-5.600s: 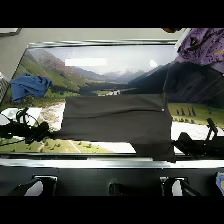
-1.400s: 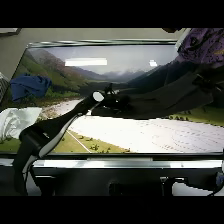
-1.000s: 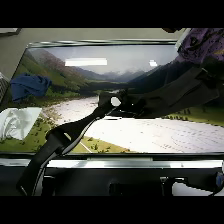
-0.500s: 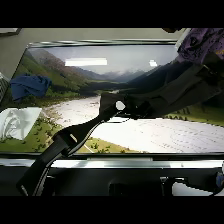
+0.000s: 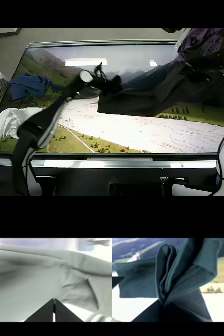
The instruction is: Fold the clothes and pants, and hang the long-sleeved shirts on hangers.
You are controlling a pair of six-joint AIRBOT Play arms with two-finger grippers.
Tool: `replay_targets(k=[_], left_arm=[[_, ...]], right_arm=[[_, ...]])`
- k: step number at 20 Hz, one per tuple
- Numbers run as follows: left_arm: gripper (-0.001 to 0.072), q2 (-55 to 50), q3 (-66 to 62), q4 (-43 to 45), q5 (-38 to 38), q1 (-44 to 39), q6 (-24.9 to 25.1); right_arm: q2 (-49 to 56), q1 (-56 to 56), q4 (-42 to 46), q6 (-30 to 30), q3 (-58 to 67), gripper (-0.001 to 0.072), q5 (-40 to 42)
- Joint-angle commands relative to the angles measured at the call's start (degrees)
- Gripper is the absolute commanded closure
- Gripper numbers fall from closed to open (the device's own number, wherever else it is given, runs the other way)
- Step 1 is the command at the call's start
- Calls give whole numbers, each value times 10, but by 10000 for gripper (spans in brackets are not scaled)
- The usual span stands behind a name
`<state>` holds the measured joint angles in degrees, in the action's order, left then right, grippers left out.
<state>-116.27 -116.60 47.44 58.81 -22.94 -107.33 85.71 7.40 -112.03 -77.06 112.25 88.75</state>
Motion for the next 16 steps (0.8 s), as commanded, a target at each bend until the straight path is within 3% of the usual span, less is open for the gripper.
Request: replay_targets(k=[1, 4, 9, 16], left_arm=[[694, 97, 3, 144, 134, 99, 2], [692, 161, 3, 189, 188, 178, 10], [691, 208, 3, 191, 227, 273, 24], [691, 207, 3, 192, 238, 297, 39]], right_arm=[[18, -96, 24, 51, 0, 681, -27], [46, -180, 45, 96, 0, 681, -53], [108, -264, 49, 182, 0, 681, -137], [193, -315, 36, 232, 0, 681, -194]])
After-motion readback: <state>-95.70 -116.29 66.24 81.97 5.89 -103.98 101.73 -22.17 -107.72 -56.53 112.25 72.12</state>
